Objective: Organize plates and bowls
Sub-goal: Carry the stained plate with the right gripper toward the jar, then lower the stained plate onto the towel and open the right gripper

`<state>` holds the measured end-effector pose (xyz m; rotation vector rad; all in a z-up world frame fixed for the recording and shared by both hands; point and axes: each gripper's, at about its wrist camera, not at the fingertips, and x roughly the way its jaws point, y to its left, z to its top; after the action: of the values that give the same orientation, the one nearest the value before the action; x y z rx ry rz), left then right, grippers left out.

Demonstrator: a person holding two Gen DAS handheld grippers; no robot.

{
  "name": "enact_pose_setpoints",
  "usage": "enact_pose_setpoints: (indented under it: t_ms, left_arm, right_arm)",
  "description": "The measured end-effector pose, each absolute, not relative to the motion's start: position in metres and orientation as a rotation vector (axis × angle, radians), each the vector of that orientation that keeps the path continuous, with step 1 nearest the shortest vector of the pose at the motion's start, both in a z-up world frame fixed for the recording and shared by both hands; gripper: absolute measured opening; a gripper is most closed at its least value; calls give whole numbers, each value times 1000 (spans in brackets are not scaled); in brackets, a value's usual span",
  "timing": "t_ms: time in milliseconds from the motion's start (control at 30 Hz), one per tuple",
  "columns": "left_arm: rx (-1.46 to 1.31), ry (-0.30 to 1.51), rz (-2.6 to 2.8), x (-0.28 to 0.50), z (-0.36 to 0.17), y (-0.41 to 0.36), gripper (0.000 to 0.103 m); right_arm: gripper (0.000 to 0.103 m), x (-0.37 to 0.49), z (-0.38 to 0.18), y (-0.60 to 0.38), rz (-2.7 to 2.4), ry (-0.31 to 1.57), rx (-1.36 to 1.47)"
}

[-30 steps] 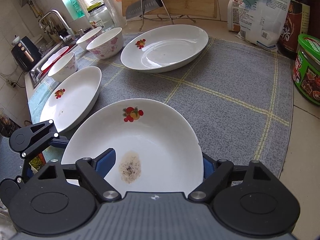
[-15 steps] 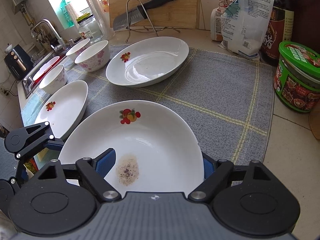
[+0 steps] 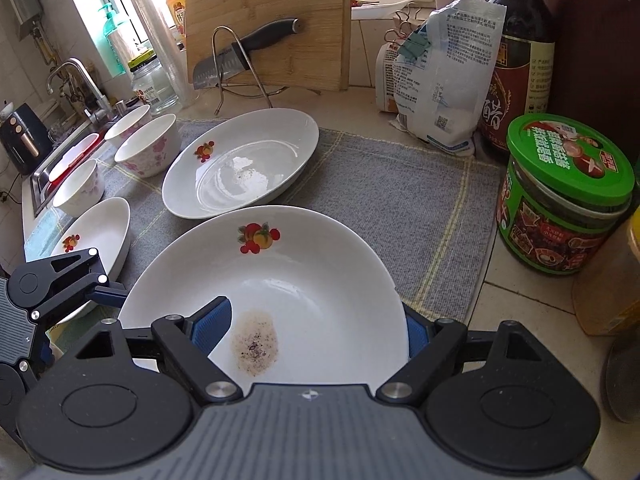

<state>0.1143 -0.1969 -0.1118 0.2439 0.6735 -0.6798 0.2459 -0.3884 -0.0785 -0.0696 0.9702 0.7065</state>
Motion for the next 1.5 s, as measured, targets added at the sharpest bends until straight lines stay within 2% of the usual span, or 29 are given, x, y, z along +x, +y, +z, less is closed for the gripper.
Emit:
enact_pose_setpoints:
  t_ms: [967,1233,1500]
  left_arm:
    - [236,737,-656,165,-133,-220,96]
    - [255,725,-653,162,-131,-220,96]
    - [248,701,-635,149,-121,-212,97]
  right_arm:
    - [90,290,-101,-409,655,963,-79]
    - [103,285,-103,-400,654,974,-133]
    - [103,273,-92,-402,609,939,-164]
